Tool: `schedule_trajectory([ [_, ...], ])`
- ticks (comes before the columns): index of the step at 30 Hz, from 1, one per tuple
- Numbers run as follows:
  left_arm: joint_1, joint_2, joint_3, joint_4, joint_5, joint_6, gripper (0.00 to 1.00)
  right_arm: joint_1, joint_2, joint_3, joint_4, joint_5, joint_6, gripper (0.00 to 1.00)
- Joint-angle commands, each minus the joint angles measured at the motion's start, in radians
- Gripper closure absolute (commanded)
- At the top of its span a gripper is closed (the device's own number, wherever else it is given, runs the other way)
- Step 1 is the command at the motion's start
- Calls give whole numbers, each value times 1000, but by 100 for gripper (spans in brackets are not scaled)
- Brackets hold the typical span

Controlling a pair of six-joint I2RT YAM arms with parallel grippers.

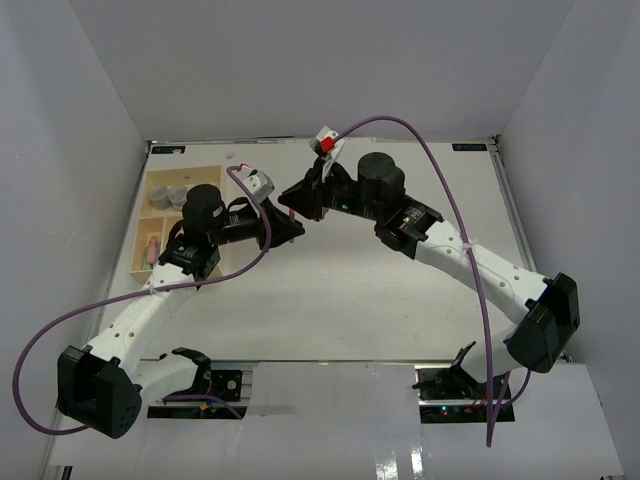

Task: Sort the stationery into containers
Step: Close the pen cap on the pen.

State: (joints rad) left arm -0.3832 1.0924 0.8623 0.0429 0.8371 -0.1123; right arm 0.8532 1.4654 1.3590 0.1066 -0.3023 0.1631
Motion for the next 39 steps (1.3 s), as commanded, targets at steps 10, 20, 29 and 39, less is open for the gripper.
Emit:
schedule_trajectory([
  [10,0,-57,173,74,-43,5,100,17,18,-112,-203,-50,-30,92],
  [20,0,-75,214,146,-107,14,100,24,38,-152,-287,-86,-17,92],
  [29,0,-97,244,179,-124,62,100,24,64,-166,-357,-113,-17,92],
  [39,0,-77,299,198,-145,88,100,24,87,-198,-410,-146,-17,92],
])
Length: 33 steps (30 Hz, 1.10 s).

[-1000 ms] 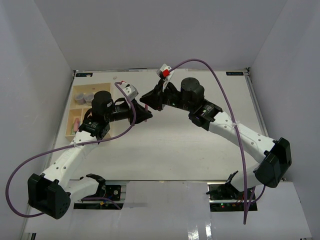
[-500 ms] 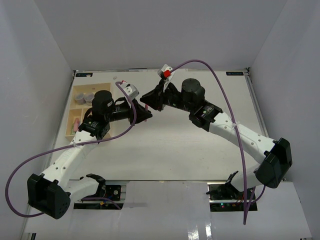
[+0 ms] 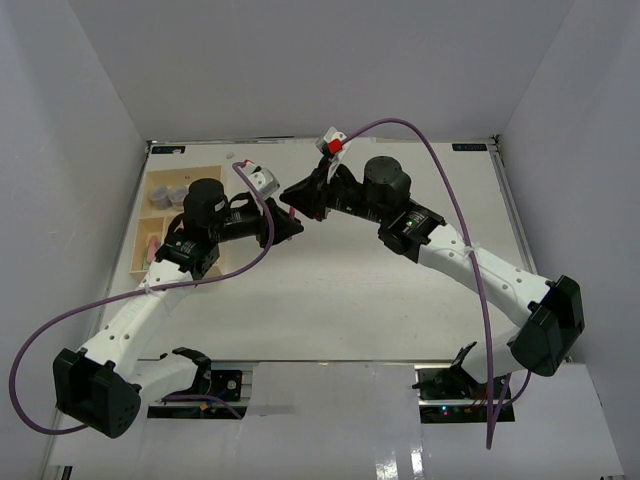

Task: Sort the stationery into containers
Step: Close the pen cap on the pen.

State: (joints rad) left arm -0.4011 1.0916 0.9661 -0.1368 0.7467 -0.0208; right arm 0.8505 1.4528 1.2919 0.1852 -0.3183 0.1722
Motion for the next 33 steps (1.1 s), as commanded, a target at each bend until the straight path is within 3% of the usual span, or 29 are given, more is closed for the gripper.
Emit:
schedule_trajectory([
  [1,18,-75,203,378,-56,-4,100,27,103,-137,-492,-131,-27,92],
  [33,18,-39,276,453,-119,-13,100,28,196,-230,-592,-148,-59,92],
])
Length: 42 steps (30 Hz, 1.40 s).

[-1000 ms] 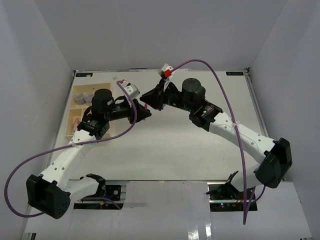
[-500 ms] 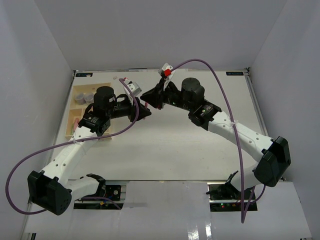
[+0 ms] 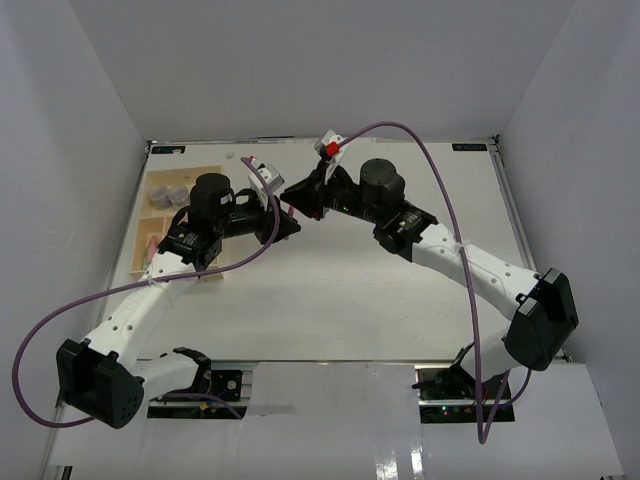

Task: Sort the stationery into containers
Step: Close the pen cap on the pen.

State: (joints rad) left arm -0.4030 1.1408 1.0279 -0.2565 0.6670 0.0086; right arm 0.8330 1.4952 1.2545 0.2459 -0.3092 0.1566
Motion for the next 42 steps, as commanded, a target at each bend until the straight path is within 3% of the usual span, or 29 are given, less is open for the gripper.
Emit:
schedule_trajectory([
  [1,20,-88,213,586,-44,-45,100,46,155,-201,-651,-160,-45,92],
  [10,20,-90,201,574,-14,-38,100,46,117,-214,-611,-168,-39,92],
  [21,20,-174,-63,516,141,-39,100,46,-29,-101,-476,-93,4,92],
  [29,18,-141,-155,471,194,-64,100,48,-62,-107,-349,-42,35,92],
  [38,16,-133,-198,412,155,-91,100,46,-70,-24,-333,38,29,69],
  [42,16,-128,-213,382,134,-107,100,44,-81,3,-327,70,28,65],
])
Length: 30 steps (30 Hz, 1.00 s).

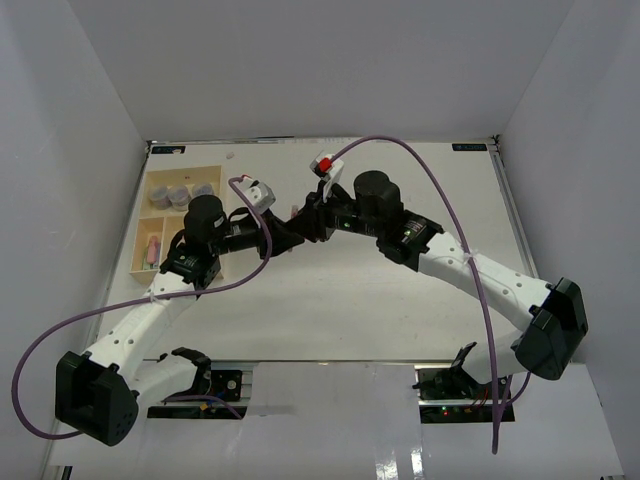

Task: Sort the stationery into containers
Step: Close the pen cap on the pen, then place the pen in the storage box.

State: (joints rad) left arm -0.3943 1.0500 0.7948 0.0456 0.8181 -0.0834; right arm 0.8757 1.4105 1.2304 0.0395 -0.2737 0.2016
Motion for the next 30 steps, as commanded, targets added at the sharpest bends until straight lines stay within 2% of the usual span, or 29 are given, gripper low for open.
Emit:
schedule_trajectory([
  [1,8,-36,17,79,-20,-24,100,2,1,29,-115,39,-16,64],
  [4,8,-33,6,68,-45,-33,100,3,-15,24,-101,51,-16,61],
  [7,8,-24,9,42,-94,-36,100,2,-42,11,-99,68,-21,53],
  [15,8,51,43,-41,-269,-93,100,-6,-177,-63,-96,188,-41,27],
  [19,9,77,81,-157,-422,-108,100,-17,-270,-133,-104,271,-63,11],
  [23,35,94,118,-301,-577,-96,100,-26,-349,-248,-115,375,-82,3],
  [26,86,123,170,-424,-699,-69,100,-29,-404,-308,-128,415,-91,2],
  [30,182,185,230,-544,-783,-18,98,-34,-462,-428,-128,419,-94,2],
])
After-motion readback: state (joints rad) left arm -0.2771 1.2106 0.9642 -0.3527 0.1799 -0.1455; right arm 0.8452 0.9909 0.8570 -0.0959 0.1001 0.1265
